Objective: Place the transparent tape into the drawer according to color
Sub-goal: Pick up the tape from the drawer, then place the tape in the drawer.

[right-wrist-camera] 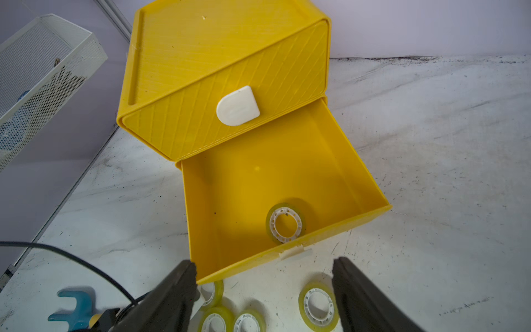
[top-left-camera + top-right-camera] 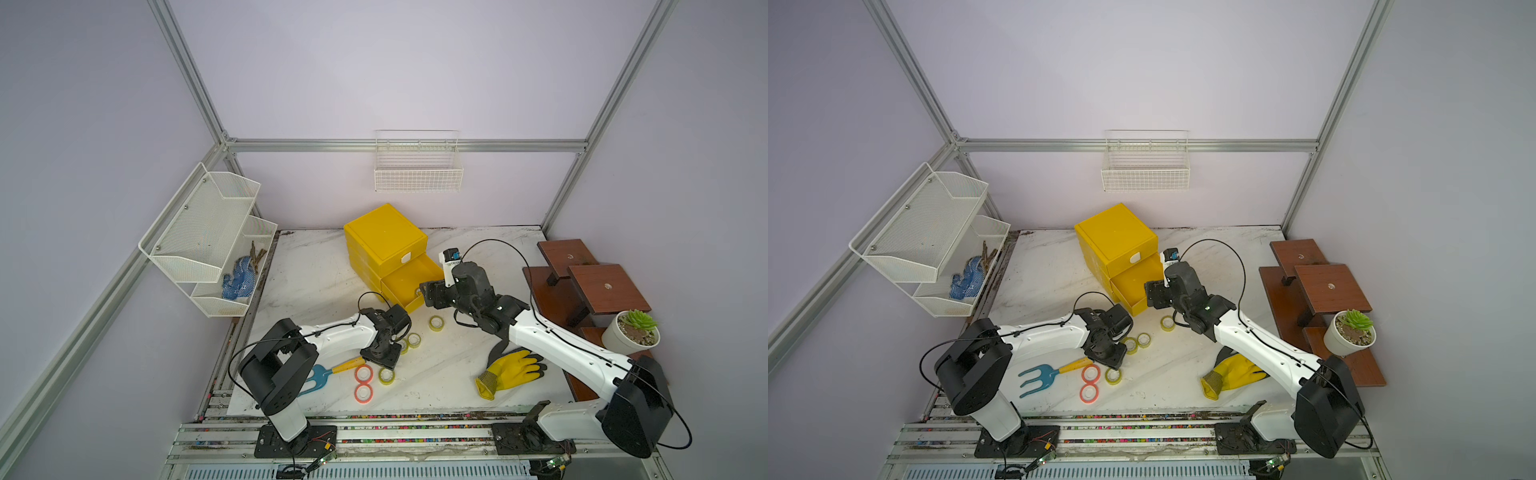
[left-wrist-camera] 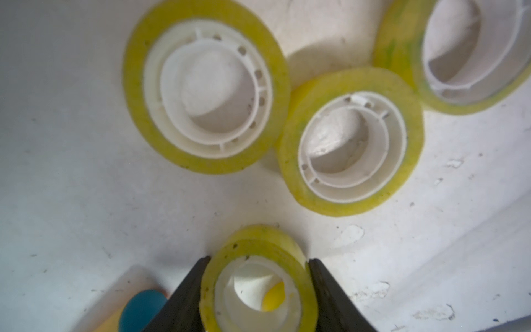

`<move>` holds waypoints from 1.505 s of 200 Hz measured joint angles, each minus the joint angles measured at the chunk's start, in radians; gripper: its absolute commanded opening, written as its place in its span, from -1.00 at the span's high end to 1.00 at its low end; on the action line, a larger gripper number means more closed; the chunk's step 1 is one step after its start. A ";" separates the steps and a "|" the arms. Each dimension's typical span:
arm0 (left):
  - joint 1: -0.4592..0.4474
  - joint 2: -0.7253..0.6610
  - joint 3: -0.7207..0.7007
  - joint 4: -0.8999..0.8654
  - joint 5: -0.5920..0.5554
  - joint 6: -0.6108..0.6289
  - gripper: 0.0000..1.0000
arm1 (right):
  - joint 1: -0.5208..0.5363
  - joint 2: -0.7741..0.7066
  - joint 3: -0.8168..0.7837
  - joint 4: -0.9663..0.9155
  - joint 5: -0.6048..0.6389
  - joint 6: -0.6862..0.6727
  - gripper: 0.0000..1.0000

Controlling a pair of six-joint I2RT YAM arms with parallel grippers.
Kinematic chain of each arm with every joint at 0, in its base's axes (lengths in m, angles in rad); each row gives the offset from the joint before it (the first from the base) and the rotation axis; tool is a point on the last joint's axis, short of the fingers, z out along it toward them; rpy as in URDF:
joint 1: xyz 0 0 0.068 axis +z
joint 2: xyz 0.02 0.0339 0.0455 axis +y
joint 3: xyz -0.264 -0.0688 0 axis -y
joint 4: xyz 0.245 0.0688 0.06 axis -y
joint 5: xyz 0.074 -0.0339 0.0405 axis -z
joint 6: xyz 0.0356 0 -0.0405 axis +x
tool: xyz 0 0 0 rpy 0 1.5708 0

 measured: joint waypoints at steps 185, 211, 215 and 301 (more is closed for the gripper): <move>0.024 0.068 0.698 -0.129 -0.188 0.115 0.00 | -0.018 -0.231 -0.170 0.003 0.176 0.066 -0.59; 0.033 0.178 0.750 -0.117 -0.194 0.117 -0.04 | -0.021 -0.312 -0.241 0.022 0.201 0.076 -0.60; 0.035 0.191 0.754 -0.116 -0.193 0.117 -0.05 | -0.021 -0.326 -0.253 0.029 0.204 0.077 -0.61; 0.082 0.237 0.784 -0.095 -0.157 0.111 -0.85 | -0.021 -0.404 -0.357 0.060 0.185 0.109 -0.72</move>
